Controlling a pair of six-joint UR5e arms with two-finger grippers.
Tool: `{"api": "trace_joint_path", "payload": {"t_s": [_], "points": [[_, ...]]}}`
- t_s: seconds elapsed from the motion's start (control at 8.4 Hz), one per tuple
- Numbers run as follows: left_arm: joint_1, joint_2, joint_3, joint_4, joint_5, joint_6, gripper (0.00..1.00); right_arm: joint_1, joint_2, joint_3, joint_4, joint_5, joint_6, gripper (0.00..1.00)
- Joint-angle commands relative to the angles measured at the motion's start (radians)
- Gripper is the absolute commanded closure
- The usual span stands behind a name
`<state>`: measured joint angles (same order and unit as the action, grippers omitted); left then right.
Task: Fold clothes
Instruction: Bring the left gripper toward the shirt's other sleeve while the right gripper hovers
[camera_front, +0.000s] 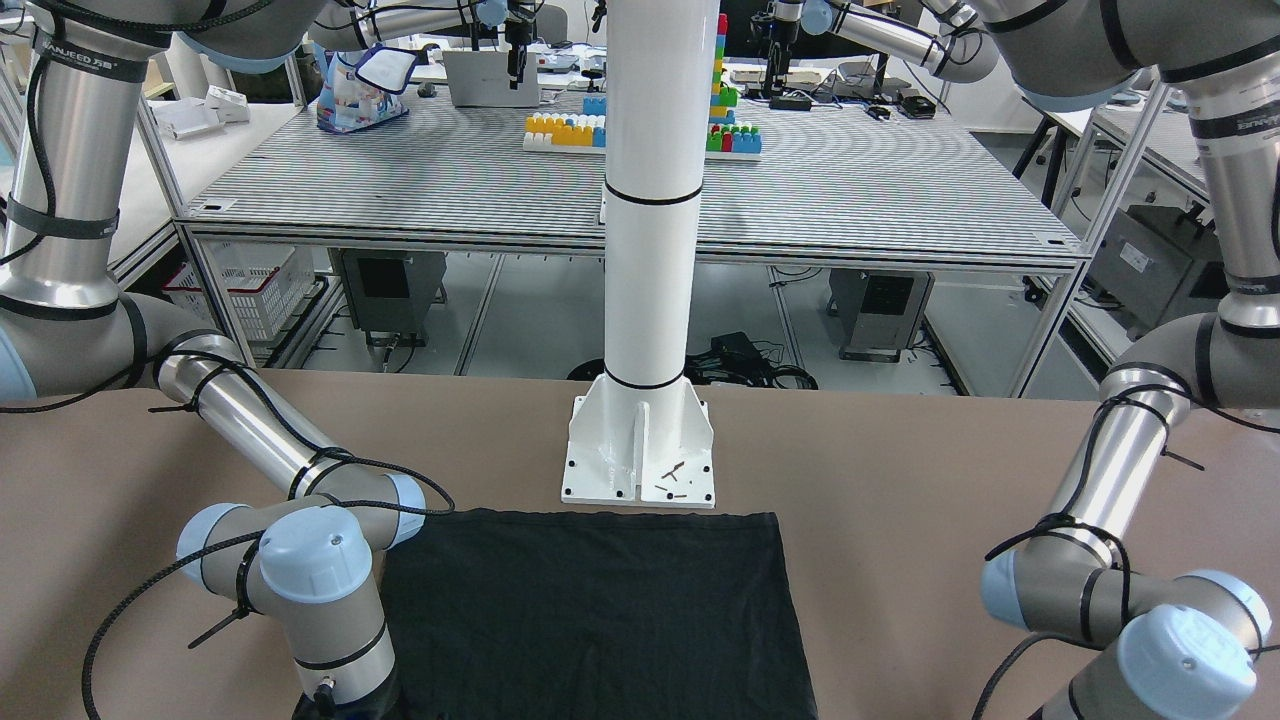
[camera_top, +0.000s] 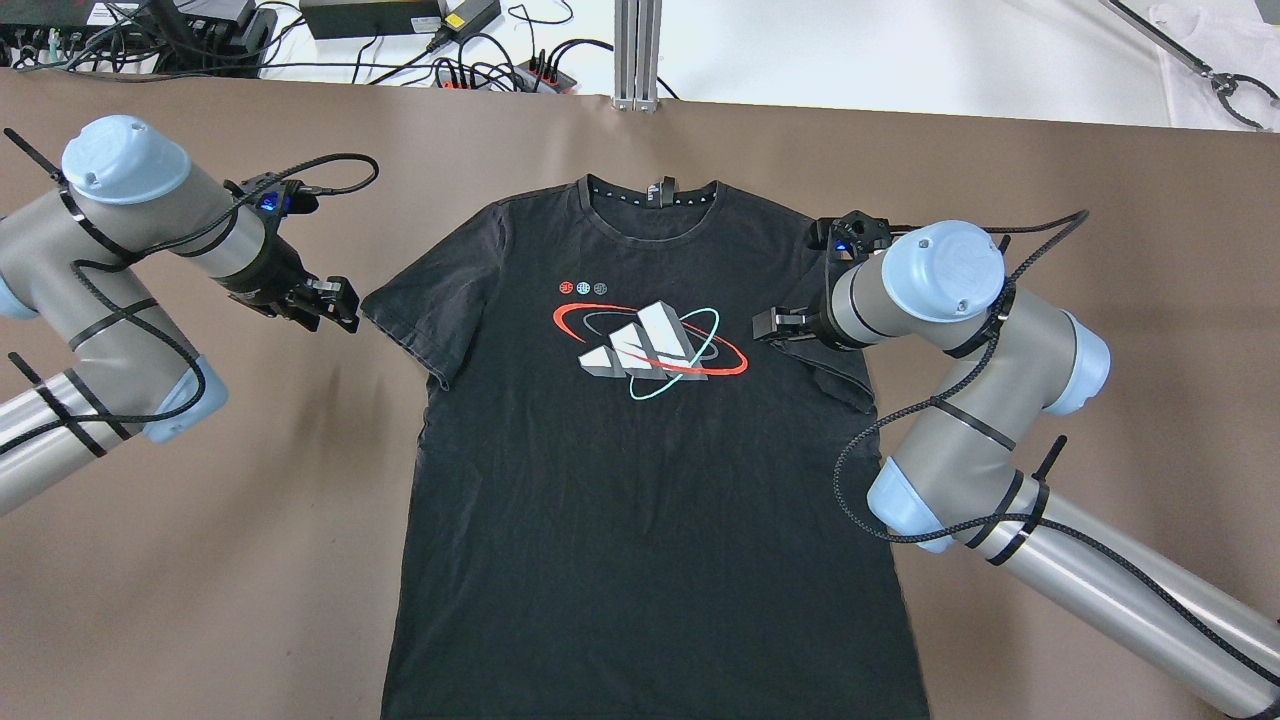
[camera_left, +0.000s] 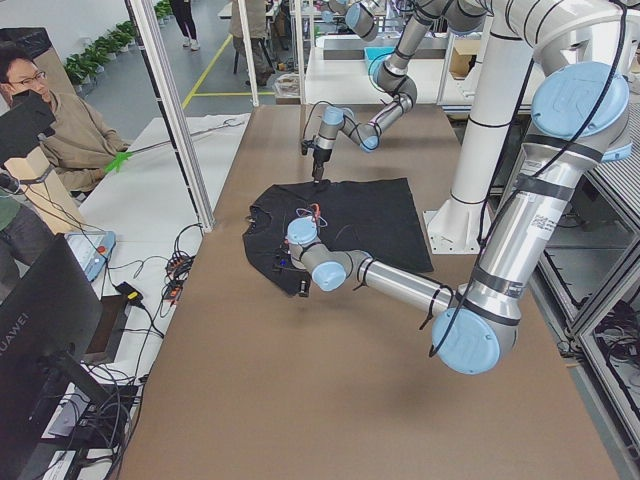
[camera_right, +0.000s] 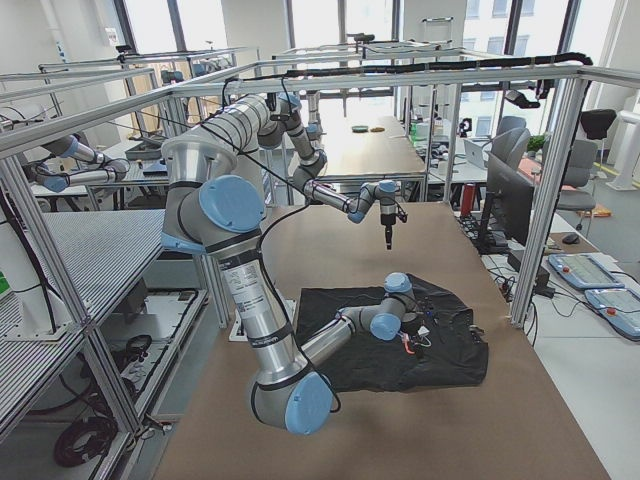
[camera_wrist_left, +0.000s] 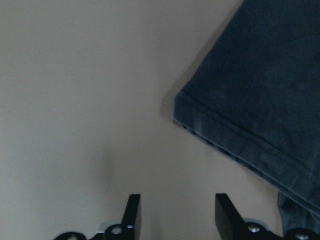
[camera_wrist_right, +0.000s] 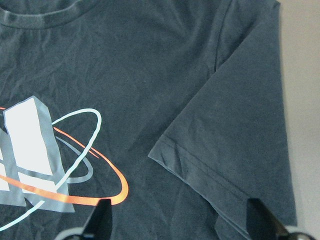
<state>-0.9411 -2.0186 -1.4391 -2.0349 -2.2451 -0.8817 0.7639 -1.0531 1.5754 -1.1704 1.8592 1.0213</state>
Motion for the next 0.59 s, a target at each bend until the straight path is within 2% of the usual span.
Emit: {"api": "trace_joint_path", "payload": {"t_s": [0.0,0.48], "points": [[0.007,-0.072,0.152,-0.100,0.004,-0.010,0.48,0.000,-0.002,0.003,0.000,0.000,0.008,0.05],[0.007,-0.097,0.197,-0.110,0.005,-0.006,0.57,0.000,-0.004,0.003,0.000,0.000,0.013,0.05]]}}
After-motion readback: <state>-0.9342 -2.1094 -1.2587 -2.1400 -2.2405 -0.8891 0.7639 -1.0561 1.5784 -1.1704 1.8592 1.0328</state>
